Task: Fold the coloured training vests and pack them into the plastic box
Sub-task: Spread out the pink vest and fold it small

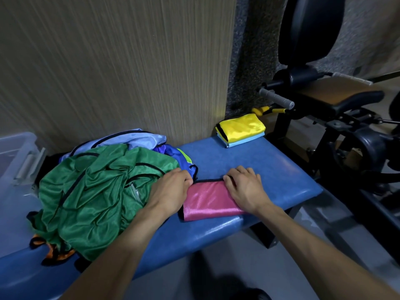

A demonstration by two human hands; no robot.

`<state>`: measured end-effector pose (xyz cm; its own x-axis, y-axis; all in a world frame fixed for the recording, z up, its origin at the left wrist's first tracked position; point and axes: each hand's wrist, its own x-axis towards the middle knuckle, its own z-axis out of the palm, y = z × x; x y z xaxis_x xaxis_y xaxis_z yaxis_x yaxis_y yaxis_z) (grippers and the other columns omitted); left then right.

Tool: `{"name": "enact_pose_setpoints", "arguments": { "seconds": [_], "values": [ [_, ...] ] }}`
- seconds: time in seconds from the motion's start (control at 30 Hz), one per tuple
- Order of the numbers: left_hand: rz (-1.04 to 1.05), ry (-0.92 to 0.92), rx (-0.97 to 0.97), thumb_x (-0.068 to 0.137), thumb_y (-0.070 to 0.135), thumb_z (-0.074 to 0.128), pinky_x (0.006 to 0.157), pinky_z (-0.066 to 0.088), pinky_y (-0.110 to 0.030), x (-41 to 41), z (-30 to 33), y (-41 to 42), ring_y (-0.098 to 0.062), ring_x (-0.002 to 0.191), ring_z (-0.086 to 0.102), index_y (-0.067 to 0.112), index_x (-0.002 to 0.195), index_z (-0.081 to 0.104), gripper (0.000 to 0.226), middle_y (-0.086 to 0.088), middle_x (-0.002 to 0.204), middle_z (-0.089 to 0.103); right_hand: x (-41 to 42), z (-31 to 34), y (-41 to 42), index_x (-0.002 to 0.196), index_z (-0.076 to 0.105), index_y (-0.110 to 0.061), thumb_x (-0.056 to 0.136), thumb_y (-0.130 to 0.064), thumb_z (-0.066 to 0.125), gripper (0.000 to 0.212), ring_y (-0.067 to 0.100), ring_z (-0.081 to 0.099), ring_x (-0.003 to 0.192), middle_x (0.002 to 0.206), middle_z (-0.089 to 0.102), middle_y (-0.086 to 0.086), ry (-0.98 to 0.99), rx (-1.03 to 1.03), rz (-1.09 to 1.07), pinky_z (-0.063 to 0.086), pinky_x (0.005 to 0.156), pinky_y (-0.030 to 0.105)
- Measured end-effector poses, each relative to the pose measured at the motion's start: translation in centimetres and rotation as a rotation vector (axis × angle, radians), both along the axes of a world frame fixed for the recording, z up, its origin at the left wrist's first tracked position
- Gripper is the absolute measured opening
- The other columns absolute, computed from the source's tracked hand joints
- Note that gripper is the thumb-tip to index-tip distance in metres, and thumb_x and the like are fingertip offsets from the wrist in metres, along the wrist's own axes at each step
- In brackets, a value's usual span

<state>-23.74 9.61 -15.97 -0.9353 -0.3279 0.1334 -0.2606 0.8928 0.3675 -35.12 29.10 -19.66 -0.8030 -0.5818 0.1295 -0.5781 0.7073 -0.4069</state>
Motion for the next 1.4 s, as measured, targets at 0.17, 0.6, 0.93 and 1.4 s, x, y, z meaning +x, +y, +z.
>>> {"name": "enact_pose_setpoints", "arguments": {
  "seconds": [0.17,0.6,0.93,1.4],
  "values": [
    [0.015,0.054,0.251,0.106,0.024,0.048,0.067,0.035,-0.033,-0.8,0.3,-0.4,-0.012,0.070,0.051,0.022,0.075,0.052,0.031,0.009,0.073,0.055,-0.3,0.0,0.1,0.108,0.062,-0.021,0.106,-0.043,0.034,0.036,0.024,0.048,0.100,0.105,0.055,0.001,0.004,0.004,0.017,0.040,0.092,0.046],
    [-0.181,-0.078,-0.155,0.099,0.010,0.046,0.082,0.047,-0.045,-1.1,-1.9,-2.4,-0.018,0.092,0.044,0.025,0.097,0.055,0.018,0.007,0.096,0.052,-0.3,0.3,-0.2,0.102,0.057,-0.018,0.109,-0.039,0.026,0.038,0.023,0.045,0.099,0.100,0.049,-0.003,-0.025,0.064,0.028,0.037,0.092,0.043],
    [-0.343,-0.051,-0.161,0.099,0.056,0.001,0.118,0.027,-0.032,0.1,-2.7,2.6,-0.016,0.139,0.037,0.016,0.157,0.032,0.077,0.004,0.155,0.040,-0.4,1.2,-0.5,0.089,0.049,-0.014,0.109,-0.033,0.034,0.032,0.029,0.055,0.082,0.092,0.051,0.004,-0.097,-0.059,0.060,0.045,0.083,0.044],
    [-0.405,-0.125,-0.362,0.095,0.078,0.013,0.125,0.001,-0.047,-0.4,-3.3,4.1,-0.020,0.152,0.012,0.033,0.162,-0.004,0.082,0.000,0.168,0.011,-3.9,2.3,1.1,0.084,0.071,-0.011,0.091,-0.024,0.074,0.015,0.015,0.066,0.084,0.083,0.072,0.000,-0.177,-0.317,-0.094,0.050,0.076,0.024]
  ]
}}
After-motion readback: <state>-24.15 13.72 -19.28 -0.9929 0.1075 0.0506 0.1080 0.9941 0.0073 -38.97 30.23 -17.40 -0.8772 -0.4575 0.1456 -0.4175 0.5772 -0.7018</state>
